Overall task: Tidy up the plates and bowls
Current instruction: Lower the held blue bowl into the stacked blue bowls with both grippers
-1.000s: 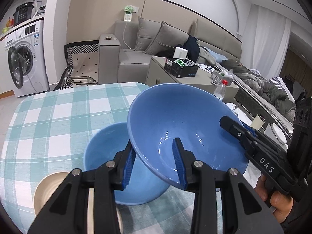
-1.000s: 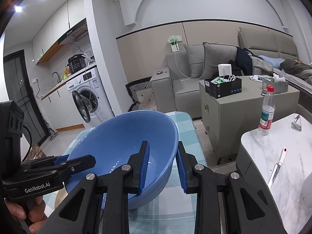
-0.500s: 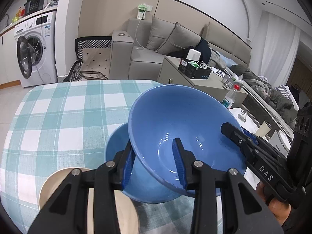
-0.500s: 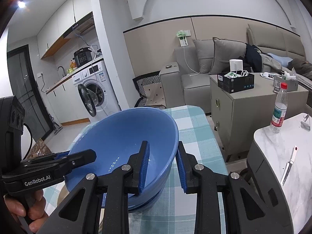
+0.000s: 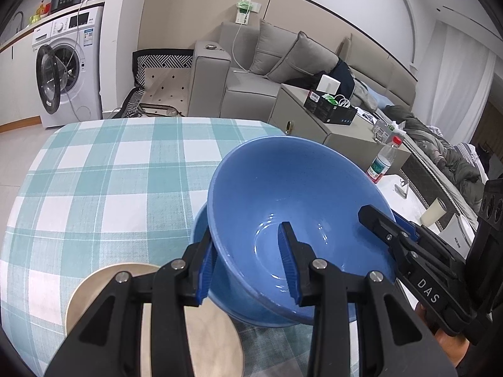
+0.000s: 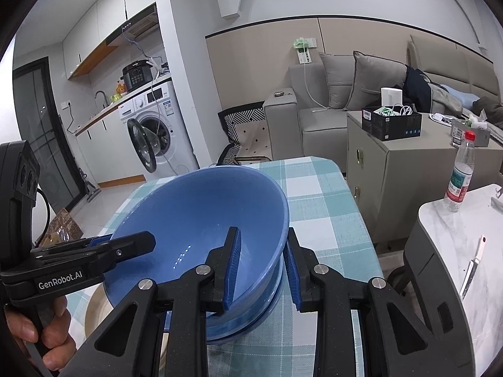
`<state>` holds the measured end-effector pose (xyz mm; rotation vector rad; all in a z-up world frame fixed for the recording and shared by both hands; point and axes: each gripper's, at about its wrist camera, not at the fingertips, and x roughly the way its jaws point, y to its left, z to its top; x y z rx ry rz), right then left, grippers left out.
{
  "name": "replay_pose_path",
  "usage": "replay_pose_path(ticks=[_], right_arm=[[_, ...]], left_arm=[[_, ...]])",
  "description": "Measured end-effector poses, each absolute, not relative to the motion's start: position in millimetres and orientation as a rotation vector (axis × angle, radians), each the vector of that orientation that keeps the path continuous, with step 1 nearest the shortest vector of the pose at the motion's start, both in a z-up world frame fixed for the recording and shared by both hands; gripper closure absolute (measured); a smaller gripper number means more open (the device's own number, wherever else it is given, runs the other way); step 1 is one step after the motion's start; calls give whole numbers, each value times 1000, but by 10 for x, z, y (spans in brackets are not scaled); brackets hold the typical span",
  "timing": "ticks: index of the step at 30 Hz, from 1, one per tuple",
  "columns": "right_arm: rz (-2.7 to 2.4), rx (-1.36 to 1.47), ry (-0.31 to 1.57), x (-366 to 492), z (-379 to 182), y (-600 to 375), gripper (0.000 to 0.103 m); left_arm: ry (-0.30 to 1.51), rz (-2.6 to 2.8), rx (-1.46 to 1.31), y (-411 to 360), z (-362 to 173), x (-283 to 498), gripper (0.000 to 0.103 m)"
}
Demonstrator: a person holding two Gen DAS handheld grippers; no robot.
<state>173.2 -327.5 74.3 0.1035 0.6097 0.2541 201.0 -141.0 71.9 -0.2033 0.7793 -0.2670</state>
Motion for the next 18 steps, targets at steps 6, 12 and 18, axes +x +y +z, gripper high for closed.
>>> replay_pose_path(ticks=[6, 12, 18], right_arm=[[249, 84, 630, 1774, 679, -3206, 75], [246, 58, 648, 1800, 601, -3137, 75], [234, 24, 668, 1844, 518, -3069, 75]], left_arm=[[795, -253, -198, -1396, 636, 2047, 67], [807, -237, -190, -1370, 576, 2075, 67], [818, -224, -179, -1366, 505, 2098, 67]])
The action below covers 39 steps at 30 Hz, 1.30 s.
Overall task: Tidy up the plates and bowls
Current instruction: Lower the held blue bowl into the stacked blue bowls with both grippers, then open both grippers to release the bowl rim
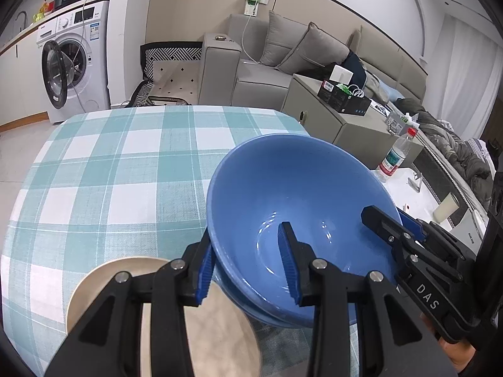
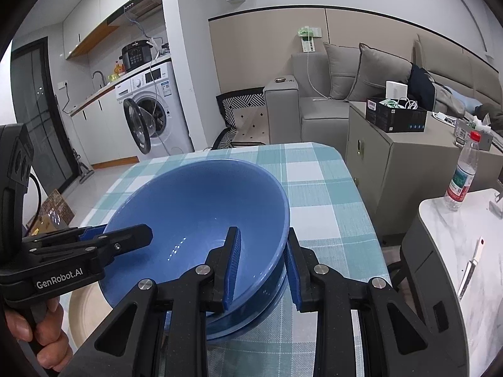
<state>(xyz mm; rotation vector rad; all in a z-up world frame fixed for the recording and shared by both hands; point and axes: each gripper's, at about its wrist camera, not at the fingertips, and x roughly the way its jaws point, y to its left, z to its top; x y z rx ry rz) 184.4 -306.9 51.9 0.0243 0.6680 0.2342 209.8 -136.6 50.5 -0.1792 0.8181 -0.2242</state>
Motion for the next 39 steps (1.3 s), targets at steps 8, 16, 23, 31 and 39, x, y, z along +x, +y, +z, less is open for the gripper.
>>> replay_pose_path(ticks=[8, 16, 23, 31, 39], right_arm=[[213, -24, 690, 1901, 416, -3004, 75], [176, -108, 688, 1902, 335, -2898, 75], [152, -167, 686, 1897, 287, -2860, 75], [156, -193, 685, 1879, 288, -2827, 72], [175, -209, 696, 1893, 255, -2824, 60]], left_arm=[[832, -209, -159, -1378, 416, 2126, 67], [836, -198, -136, -1391, 368, 2125, 67], [818, -175, -75, -1470, 353, 2095, 66], [809, -157, -15, -1529, 331, 2056, 61], [806, -159, 7, -1552, 307, 2023, 54]])
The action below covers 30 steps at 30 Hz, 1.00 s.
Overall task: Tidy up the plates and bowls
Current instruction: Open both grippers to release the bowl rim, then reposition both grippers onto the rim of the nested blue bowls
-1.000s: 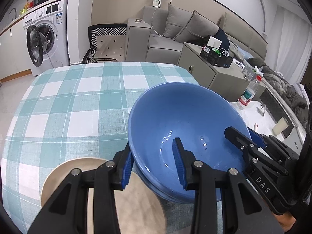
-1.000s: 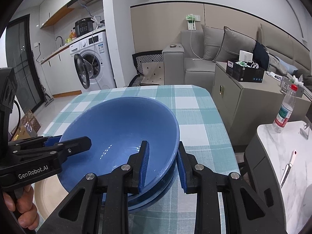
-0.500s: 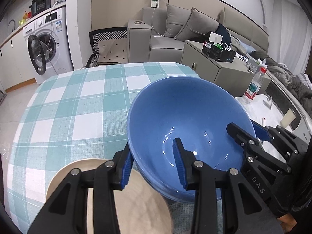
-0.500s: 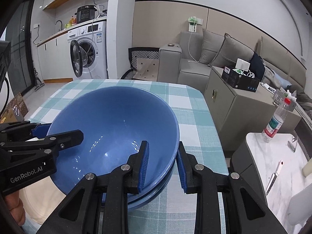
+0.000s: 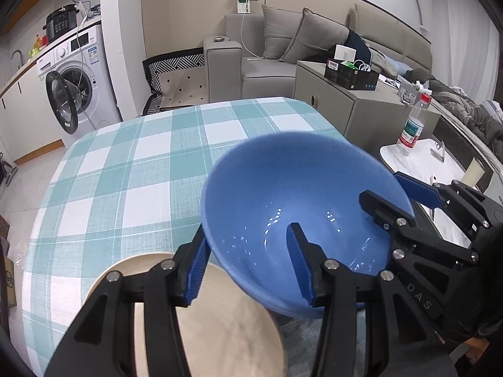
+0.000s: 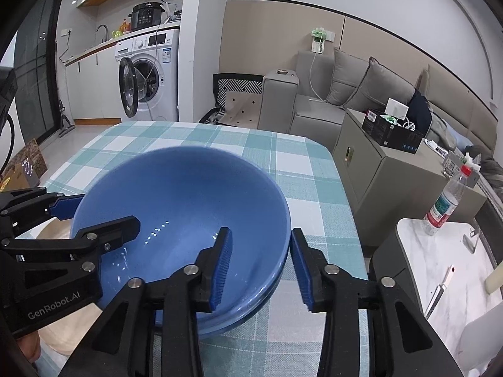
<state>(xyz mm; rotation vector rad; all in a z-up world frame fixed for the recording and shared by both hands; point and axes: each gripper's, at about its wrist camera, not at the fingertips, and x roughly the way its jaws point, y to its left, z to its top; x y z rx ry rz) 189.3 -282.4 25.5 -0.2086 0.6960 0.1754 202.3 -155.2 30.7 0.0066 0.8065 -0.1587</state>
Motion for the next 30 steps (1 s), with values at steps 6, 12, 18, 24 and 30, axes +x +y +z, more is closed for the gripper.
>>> replay_pose_path(ticks=[6, 12, 18, 24, 30], right_arm=[[191, -206, 687, 1879, 259, -2865, 52], [179, -149, 686, 1898, 314, -3052, 35], [179, -65, 663, 1876, 434, -3295, 17], [192, 9, 672, 1908, 465, -3442, 2], [209, 3, 702, 1940, 410, -3421, 1]], left_arm=[[843, -186, -21, -1496, 261, 2032, 48], [822, -185, -12, -1473, 294, 1976, 42], [796, -165, -27, -1383, 354, 1986, 14], [781, -168, -87, -1275, 369, 2019, 0], [793, -149, -124, -1193, 311, 2064, 0]])
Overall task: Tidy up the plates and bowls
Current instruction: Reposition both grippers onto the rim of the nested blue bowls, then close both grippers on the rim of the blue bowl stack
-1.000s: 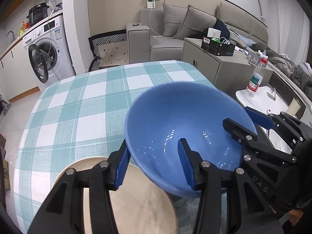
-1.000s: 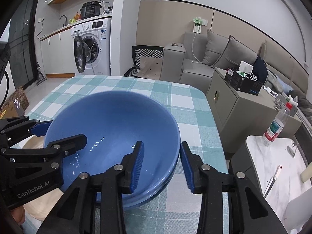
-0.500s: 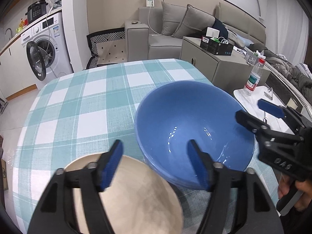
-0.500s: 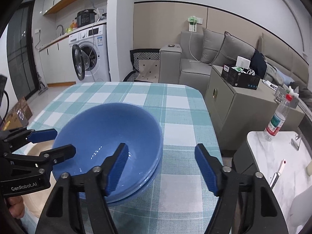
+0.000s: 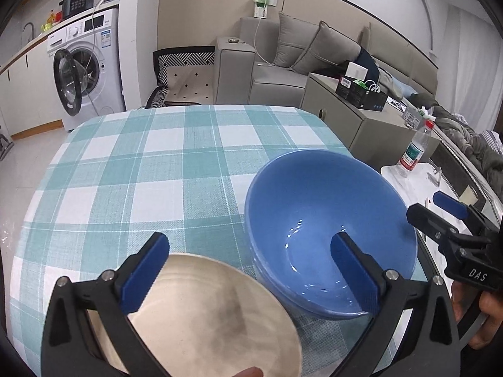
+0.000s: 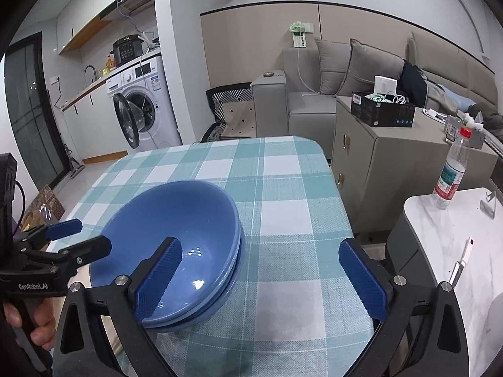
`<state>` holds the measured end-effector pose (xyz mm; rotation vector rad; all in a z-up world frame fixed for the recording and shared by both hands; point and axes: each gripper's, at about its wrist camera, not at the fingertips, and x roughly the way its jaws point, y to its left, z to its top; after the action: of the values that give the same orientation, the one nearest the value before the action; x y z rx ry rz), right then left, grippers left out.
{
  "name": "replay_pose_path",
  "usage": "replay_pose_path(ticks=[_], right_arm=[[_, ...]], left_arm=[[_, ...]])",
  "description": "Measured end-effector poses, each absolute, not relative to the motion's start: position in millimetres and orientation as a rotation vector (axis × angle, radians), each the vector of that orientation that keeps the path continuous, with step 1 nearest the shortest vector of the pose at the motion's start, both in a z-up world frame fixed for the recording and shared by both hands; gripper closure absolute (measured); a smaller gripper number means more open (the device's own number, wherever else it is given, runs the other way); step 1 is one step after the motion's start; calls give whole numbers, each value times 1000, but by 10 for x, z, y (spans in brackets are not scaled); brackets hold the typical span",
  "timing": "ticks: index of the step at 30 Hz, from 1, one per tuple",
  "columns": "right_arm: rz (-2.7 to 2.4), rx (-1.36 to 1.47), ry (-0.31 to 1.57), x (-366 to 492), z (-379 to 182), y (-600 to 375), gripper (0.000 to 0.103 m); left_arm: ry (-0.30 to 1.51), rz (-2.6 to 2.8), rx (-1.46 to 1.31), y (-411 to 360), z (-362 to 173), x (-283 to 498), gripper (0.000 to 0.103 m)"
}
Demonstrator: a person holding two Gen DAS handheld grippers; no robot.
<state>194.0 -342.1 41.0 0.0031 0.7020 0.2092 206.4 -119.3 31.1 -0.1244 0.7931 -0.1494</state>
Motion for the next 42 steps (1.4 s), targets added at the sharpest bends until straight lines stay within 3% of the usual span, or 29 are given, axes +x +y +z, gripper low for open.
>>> replay_pose_path(ticks=[17, 32, 37, 39, 42], right_arm=[[245, -34, 808, 2046, 127, -3263, 1], [335, 106, 892, 2161, -80, -3191, 1], [354, 163, 905, 2179, -87, -3218, 7], [362, 177, 911, 2186, -85, -3222, 22], [381, 207, 921, 2204, -99, -3228, 27]], left_arm=[[850, -129, -164, -1166, 138, 2176, 0], [887, -176, -179, -1205, 42, 2260, 4], [925, -194, -230, -1192, -10, 2294, 25], [941, -202, -249, -1195, -36, 2301, 36], [949, -230, -265, -1207, -47, 2294, 50]])
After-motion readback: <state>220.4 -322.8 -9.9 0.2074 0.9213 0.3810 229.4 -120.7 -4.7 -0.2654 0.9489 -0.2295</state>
